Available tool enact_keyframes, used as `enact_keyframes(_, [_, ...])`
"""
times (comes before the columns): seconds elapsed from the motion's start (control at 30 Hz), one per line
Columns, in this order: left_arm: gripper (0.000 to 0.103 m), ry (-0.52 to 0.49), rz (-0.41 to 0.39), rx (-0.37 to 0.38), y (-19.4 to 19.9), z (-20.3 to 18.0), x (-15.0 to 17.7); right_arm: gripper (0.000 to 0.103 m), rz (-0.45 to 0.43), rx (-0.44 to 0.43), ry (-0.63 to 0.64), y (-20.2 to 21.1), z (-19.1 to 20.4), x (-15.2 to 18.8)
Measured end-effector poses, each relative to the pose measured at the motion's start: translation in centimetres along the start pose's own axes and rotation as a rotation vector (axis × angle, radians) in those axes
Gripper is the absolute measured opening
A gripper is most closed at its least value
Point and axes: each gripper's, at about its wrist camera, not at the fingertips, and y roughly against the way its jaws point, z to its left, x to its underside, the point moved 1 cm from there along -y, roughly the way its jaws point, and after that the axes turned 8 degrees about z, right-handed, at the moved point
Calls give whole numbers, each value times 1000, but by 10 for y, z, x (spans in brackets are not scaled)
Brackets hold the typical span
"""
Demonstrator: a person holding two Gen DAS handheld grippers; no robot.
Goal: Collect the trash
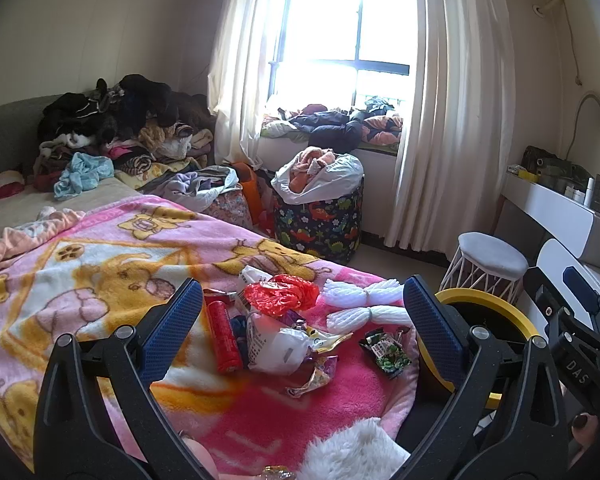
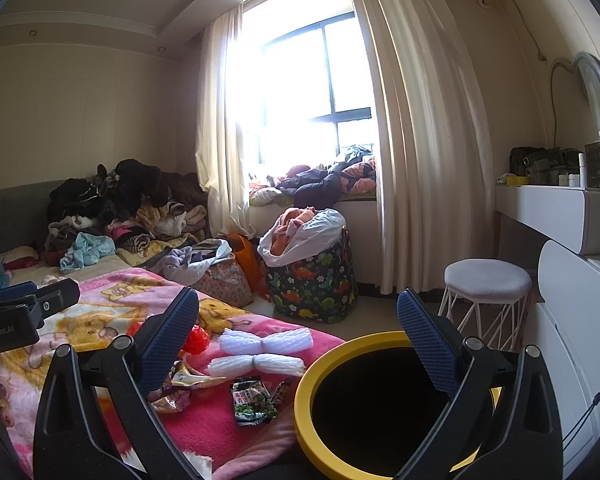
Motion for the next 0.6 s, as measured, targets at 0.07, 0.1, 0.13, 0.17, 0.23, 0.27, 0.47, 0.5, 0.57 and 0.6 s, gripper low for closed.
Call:
enact_keyframes(0.07, [92,3,0,2,0,1,0,97,-1,0,-1,0,0,0])
enact_keyframes(0.1, [92,2,0,1,0,2,1,97,1,-1,0,0,0,0])
enact_keyframes(0.13, [92,3,-1,2,0,1,1,97,2,-2,0,0,1,1])
enact_keyframes(0.17, [92,3,-1,3,-1,2,1,97,5,-5,2,1,2,2])
enact_keyframes(0.23, [92,6,4,3,-1,1,1,97,15,-21,9,-1,5,4])
enact_keyframes(0.27, [92,9,9,4,-1,1,1,97,22,-36,14,-3,6,11])
enact_keyframes(0.47, [92,35,13,-16,-1,5,0,97,66,-132,76,-11,27,17])
enact_keyframes(0.5, [92,43,12,-19,-1,6,0,97,77,-147,85,-14,30,14])
enact_keyframes(0.57, [92,57,11,-29,-1,12,0,97,97,-178,101,-17,36,14])
enact_keyframes(0.6, [92,64,10,-34,-2,17,0,97,111,-193,112,-19,41,15])
